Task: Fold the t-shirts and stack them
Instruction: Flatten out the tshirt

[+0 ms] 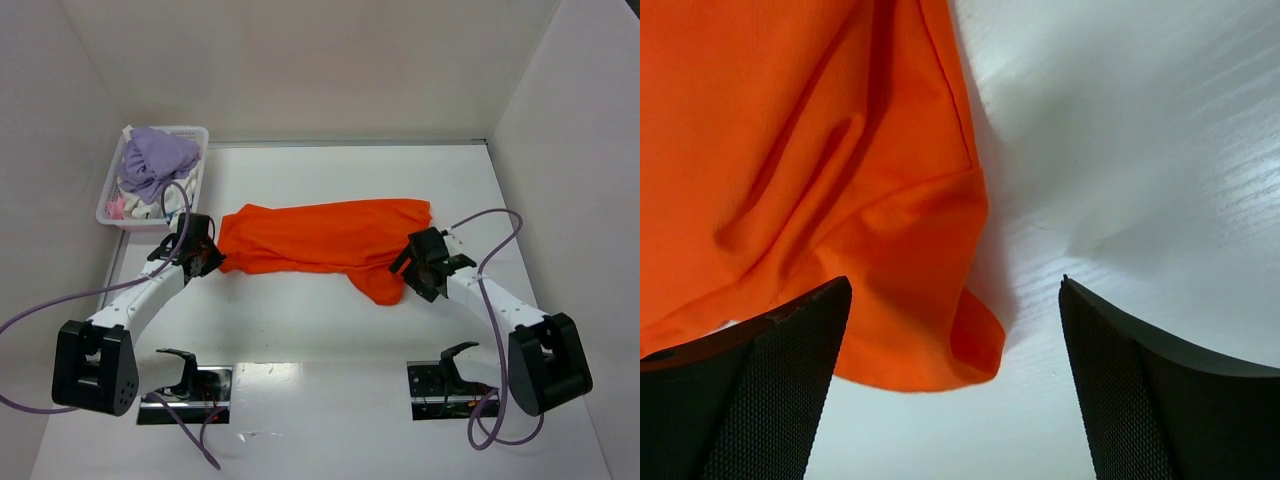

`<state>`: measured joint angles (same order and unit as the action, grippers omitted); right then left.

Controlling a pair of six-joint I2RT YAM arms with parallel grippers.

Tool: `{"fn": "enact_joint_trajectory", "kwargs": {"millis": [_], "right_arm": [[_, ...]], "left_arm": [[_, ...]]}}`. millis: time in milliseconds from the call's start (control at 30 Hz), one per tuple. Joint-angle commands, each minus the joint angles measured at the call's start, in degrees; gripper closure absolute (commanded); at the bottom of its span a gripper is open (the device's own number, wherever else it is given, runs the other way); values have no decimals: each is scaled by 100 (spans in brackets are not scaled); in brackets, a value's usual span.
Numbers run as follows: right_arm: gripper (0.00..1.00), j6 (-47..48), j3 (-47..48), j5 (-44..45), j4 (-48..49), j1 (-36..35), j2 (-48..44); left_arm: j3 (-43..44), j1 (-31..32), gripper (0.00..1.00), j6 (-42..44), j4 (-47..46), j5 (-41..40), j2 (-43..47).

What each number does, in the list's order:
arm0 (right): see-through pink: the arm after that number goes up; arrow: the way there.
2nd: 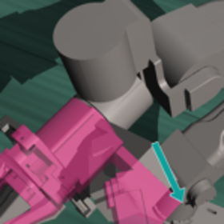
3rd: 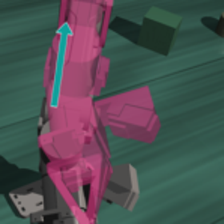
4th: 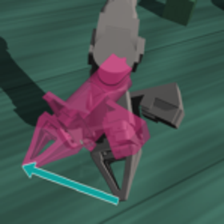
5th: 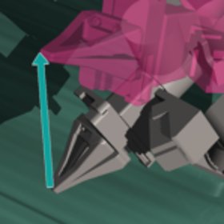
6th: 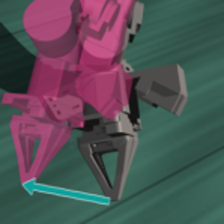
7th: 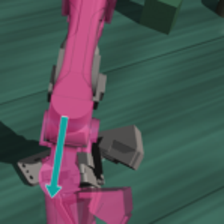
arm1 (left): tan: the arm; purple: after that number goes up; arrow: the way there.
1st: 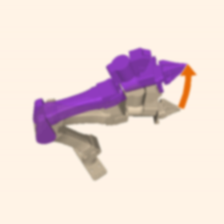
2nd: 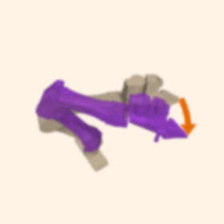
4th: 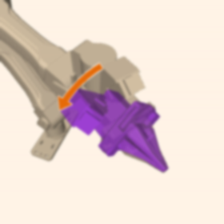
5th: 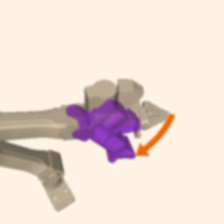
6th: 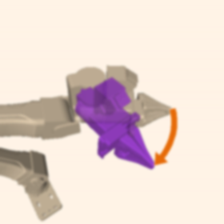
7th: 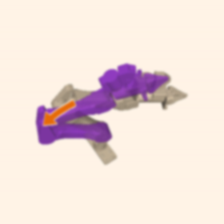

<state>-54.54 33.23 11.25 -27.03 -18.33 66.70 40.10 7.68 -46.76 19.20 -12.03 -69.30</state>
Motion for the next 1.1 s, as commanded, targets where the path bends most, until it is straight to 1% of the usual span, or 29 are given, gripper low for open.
{"fn": "enact_joint_trajectory", "kwargs": {"millis": [0,233,333,400,600,867,933,967,1067], "right_arm": [[11,-91,333,484,31,31,238],[16,-144,333,677,276,84,721],[22,-144,333,677,356,136,792],[28,-144,333,729,496,136,792],[40,-91,333,730,636,189,897],[41,-91,333,677,980,189,1082],[44,-91,333,677,980,189,1082],[48,-91,333,625,1032,189,1082],[54,-91,333,624,1085,189,1082]], "left_arm": [[-11,-30,100,-35,-145,-10,-31],[-11,-30,100,-35,-145,-10,-84],[-11,-30,100,-35,-197,-10,-136],[-11,-30,100,-35,-197,-10,-189],[-11,-30,100,18,-197,-10,-189],[-11,-30,100,18,-197,-10,-189],[-11,-30,100,18,-197,-10,-189],[-11,-30,100,18,-197,-10,-189],[-11,-30,100,18,-197,-10,-189]]}}
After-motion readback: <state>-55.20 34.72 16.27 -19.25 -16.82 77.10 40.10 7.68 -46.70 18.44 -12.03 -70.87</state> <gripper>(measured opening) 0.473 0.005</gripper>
